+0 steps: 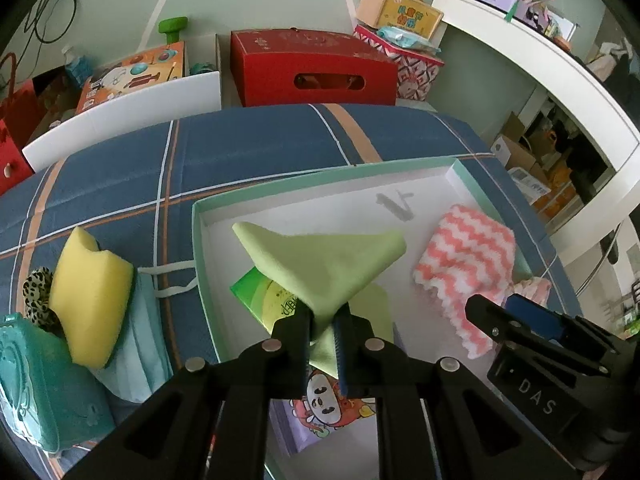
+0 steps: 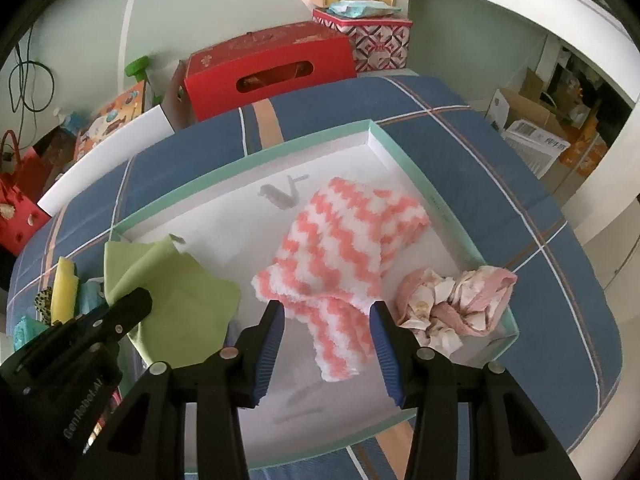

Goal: Organize soft objects
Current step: 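Open the left tool to drop the green cloth into the tray, then move both open tools back from the tray toward the pile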

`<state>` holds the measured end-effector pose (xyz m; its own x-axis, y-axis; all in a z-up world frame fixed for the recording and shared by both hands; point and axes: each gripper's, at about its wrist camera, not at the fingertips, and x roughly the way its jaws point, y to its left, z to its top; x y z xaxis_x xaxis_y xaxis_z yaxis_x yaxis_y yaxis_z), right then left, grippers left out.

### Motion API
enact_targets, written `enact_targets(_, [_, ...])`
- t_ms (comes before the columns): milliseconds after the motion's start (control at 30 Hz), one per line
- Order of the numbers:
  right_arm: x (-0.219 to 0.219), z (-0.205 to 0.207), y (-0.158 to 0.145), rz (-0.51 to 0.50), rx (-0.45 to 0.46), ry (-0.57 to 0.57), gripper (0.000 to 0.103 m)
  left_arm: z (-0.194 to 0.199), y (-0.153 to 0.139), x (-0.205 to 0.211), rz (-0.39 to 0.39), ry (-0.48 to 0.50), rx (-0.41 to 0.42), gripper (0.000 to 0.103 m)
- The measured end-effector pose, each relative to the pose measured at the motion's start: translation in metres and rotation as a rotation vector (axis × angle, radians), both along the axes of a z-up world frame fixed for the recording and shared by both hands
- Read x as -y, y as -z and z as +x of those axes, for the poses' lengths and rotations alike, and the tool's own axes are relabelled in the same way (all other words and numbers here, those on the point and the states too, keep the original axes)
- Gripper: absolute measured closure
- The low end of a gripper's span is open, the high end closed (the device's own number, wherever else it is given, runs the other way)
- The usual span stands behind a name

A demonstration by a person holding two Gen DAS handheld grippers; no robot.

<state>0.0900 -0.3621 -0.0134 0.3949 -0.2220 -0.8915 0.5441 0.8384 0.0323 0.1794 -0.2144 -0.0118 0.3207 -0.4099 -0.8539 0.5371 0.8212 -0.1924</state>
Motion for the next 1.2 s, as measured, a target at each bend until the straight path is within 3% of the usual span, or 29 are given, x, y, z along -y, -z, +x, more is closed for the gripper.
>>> enact_targets(33, [0.0, 0.0, -0.002, -0.007, 0.0, 0.001, 0.053, 0.0, -0.001, -0.001, -0.004, -0.001, 0.001, 0.089])
enact_targets(67, [-0.001, 0.0, -0.003, -0.013, 0.0, 0.002, 0.052, 0.0, -0.003, -0.001, -0.009, 0.0, 0.003, 0.079])
enact_targets(100, [-0.001, -0.001, -0.005, -0.021, -0.001, 0.002, 0.044, -0.001, -0.006, -0.001, -0.015, 0.002, 0.004, 0.06])
enact_targets(133, [-0.002, -0.001, -0.006, -0.032, -0.001, 0.0, 0.033, -0.002, -0.009, -0.001, -0.023, 0.002, 0.007, 0.05])
enact_targets(167, [-0.003, -0.001, -0.008, -0.044, 0.001, -0.001, 0.031, -0.003, -0.012, -0.003, -0.022, -0.007, 0.019, 0.04])
enact_targets(233, [-0.003, -0.003, -0.01, -0.096, -0.009, 0.017, 0.016, -0.003, -0.016, -0.005, -0.018, -0.02, 0.04, 0.035])
enact_targets(300, [0.0, -0.005, -0.01, -0.115, -0.01, 0.026, 0.009, -0.001, -0.018, -0.01, -0.026, -0.039, 0.041, 0.023])
enact_targets(400, [0.002, -0.006, -0.009, -0.093, -0.002, 0.028, 0.002, 0.002, -0.019, -0.018, -0.037, -0.071, 0.039, 0.02])
enact_targets(567, [-0.003, -0.006, -0.013, -0.095, 0.009, 0.01, 0.002, 0.004, -0.022, -0.026, -0.043, -0.103, 0.048, 0.019])
enact_targets(667, [-0.005, -0.01, -0.021, -0.107, 0.03, 0.016, 0.002, 0.003, -0.027, -0.035, -0.079, -0.114, 0.045, 0.007])
enact_targets(967, [-0.01, -0.025, -0.054, -0.095, 0.145, 0.015, 0.0, -0.002, -0.054, -0.066, -0.161, -0.173, 0.053, 0.007])
enact_targets(1067, [-0.012, -0.028, -0.063, -0.089, 0.169, 0.009, 0.0, -0.006, -0.06, -0.076, -0.152, -0.185, 0.053, 0.007])
enact_targets(1200, [-0.007, -0.037, -0.071, -0.079, 0.184, 0.025, 0.0, -0.015, -0.074, -0.094, -0.081, -0.223, 0.091, 0.007])
